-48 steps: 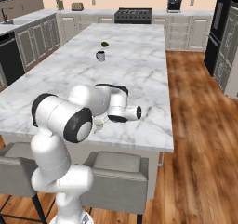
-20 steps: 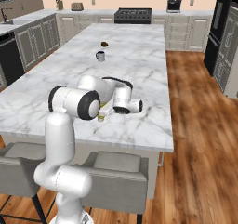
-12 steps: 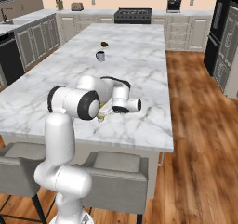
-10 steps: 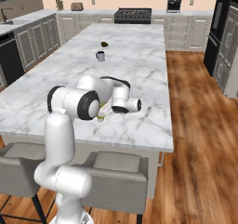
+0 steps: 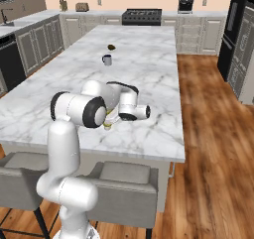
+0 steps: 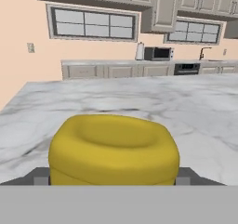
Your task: Move the mustard and shaker from the cabinet to the dining counter.
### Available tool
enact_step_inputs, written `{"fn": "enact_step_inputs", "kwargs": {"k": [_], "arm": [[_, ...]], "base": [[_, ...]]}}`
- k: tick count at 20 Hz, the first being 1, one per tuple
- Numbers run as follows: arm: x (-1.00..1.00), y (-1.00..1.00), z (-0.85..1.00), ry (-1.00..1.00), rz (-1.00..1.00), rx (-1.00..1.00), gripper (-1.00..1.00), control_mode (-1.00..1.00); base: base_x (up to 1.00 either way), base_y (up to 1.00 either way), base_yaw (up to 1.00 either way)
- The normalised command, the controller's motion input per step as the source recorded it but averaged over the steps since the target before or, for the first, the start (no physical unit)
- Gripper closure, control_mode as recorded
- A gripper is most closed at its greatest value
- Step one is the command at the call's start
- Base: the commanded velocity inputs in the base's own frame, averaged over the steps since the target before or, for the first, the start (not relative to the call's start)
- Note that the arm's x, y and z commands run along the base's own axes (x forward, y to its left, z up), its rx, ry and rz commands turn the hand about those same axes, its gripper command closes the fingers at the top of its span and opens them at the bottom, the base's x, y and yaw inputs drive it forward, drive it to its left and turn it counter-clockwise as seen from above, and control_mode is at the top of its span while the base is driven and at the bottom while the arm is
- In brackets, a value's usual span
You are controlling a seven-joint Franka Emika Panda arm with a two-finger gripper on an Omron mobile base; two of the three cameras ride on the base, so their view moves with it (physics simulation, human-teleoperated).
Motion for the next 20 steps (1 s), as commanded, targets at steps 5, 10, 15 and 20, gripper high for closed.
{"fn": "enact_step_inputs", "kwargs": {"k": [5,10,15,20], "arm": [[0.0,0.04,-0.39,-0.01,0.02,-0.01,1.0,-1.0],[0.0,0.02,-0.07,0.0,0.0,0.0,-1.0,-1.0],[0.0,0.0,0.0,0.0,0.0,0.0,-1.0,-1.0],[-0.07,0.0,0.03,0.0,0.0,0.0,-1.0,-1.0]], "base": [[0.0,0.0,0.0],[0.0,0.0,0.0],[0.0,0.0,0.0],[0.0,0.0,0.0]]}}
